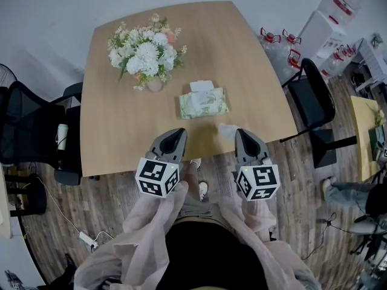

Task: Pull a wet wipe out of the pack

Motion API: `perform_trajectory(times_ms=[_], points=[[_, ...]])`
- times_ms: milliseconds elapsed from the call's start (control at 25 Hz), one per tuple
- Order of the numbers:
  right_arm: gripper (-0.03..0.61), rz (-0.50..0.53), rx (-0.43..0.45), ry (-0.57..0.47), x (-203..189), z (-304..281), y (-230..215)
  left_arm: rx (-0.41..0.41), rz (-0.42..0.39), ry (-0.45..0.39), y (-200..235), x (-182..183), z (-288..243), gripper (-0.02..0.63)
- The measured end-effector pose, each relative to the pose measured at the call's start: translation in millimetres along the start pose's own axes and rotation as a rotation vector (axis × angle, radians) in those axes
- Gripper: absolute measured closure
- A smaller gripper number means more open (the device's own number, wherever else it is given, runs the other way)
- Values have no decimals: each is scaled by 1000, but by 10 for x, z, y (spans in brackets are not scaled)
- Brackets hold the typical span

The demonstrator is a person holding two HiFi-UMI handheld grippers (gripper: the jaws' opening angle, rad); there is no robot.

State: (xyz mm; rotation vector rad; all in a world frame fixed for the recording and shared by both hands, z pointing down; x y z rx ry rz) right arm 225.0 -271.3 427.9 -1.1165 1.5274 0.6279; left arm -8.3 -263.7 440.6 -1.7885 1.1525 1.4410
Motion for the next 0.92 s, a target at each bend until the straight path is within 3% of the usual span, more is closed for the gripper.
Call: perform_trajectory(times_ms=[920], points=[[569, -9, 0, 1, -26, 27, -20, 4, -12, 26, -48, -37, -40, 601]])
Point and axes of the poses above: the fingertips, and each gripper's own axes: z backward along the fingers, y to its left, x out of its top, the point moved 8 cm from there along z, backward along the fingers, and after that the axes turned 6 degrees about -z, right-handed, at the moved point
